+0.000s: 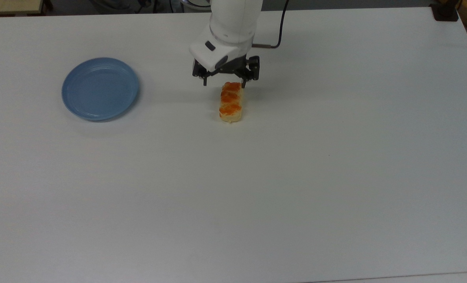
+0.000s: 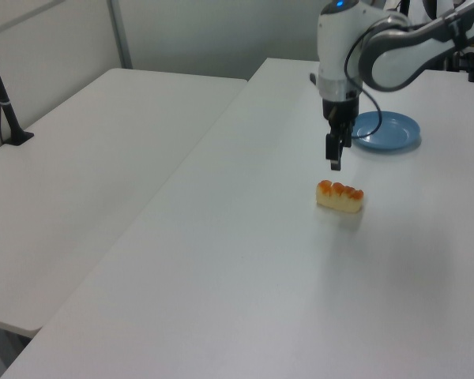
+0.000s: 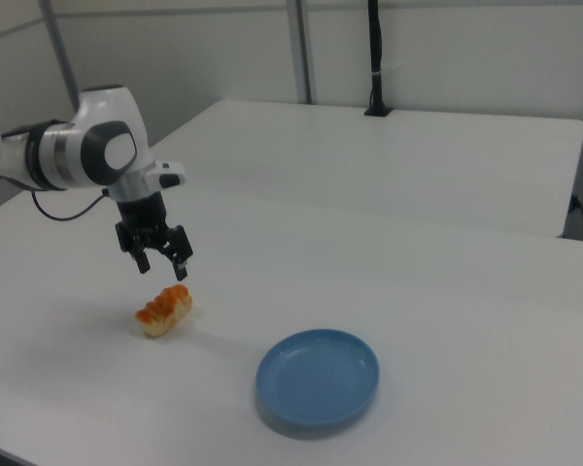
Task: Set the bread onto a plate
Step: 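Move the open gripper over the orange-topped bread roll and lower it, then close the gripper around the bread roll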
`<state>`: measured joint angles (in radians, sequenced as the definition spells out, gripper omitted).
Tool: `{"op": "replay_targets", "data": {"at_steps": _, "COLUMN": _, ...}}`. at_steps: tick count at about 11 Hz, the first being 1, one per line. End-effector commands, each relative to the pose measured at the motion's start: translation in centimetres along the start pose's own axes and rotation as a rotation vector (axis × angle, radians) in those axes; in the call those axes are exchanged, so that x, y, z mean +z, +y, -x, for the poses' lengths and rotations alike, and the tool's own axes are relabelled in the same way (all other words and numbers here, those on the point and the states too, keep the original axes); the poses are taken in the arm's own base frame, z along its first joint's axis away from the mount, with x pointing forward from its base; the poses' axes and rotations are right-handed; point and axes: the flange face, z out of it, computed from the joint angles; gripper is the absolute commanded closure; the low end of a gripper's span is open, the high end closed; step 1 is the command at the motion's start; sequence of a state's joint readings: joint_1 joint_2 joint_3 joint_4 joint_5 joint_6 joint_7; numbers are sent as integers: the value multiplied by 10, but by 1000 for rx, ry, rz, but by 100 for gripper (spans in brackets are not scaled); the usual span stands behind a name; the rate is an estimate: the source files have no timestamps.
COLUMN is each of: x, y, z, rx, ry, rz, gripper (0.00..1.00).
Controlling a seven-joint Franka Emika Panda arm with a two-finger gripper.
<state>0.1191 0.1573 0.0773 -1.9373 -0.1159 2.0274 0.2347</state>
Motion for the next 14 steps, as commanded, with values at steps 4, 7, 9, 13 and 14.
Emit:
{"op": "replay_targets", "data": {"at_steps": 4, "x": 72, "y": -38, "z": 4, "rx": -3, "ry": -18, "rz": 72, "gripper": 0}}
{"op": "replay_targets", "data": {"at_steps": 7, "x": 86, "y": -39, "z": 5, "rx": -1, "ry": -33, "rz": 94, "gripper": 0}}
{"op": "replay_targets", "data": {"at_steps": 9, "x": 91, "y": -39, "z": 8, "rx": -4, "ry": -44, "rz": 96, "gripper": 11}}
{"op": "replay_targets", "data": {"at_steps": 13, "x": 92, "y": -39, "z": 9, "rx": -4, "ry": -46, "rz": 97, "gripper": 67}}
{"op": "replay_targets", "data": {"at_steps": 14, "x": 91, "y": -40, "z": 9, "rx": -6, "ry": -45, "rz": 97, "gripper": 77}}
